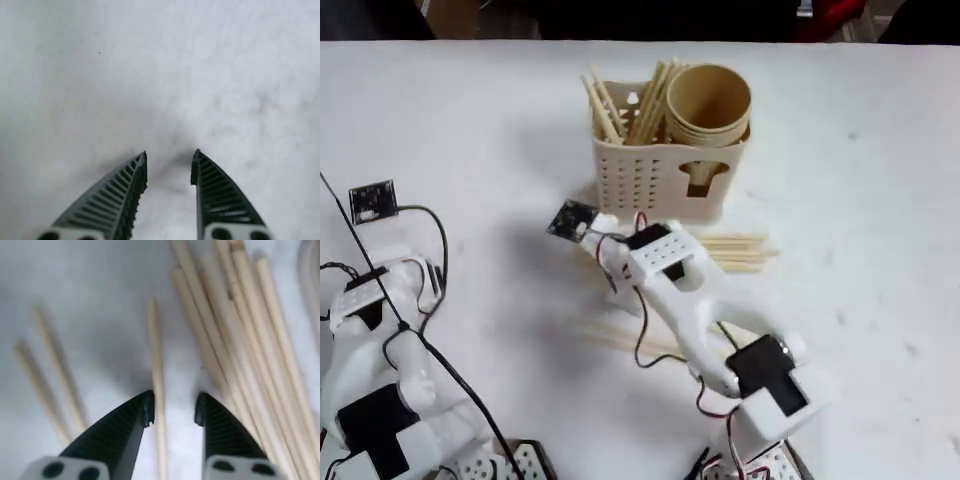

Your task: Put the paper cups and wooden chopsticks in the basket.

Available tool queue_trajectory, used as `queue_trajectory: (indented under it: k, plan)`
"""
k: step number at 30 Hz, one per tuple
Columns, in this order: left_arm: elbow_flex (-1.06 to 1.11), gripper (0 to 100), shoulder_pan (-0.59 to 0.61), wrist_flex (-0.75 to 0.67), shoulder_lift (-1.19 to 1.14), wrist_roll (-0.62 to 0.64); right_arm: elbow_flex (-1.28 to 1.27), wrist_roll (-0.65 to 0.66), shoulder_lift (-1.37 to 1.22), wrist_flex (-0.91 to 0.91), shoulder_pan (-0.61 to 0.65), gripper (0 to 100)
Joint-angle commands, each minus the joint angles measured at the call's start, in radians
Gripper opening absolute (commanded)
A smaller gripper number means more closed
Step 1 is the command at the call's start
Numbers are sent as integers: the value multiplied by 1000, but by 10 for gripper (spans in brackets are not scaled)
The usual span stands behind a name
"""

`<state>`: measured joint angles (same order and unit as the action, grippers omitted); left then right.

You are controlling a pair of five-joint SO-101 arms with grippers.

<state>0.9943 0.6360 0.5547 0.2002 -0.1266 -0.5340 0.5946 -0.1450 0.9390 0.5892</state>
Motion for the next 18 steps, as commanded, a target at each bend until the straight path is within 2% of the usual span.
queue_trajectory:
  k: [1, 8, 14, 18]
  plan:
    - [-2, 157, 12, -9, 7, 14, 6, 9, -2, 18, 1, 9]
    - [-2, 157, 12, -9, 7, 14, 8, -77, 153, 84, 2, 16]
    - [-2, 157, 12, -9, 7, 15, 9, -176, 524, 185, 2, 16]
    - [-2, 157, 12, -9, 7, 15, 31, -192, 783, 203, -7, 15]
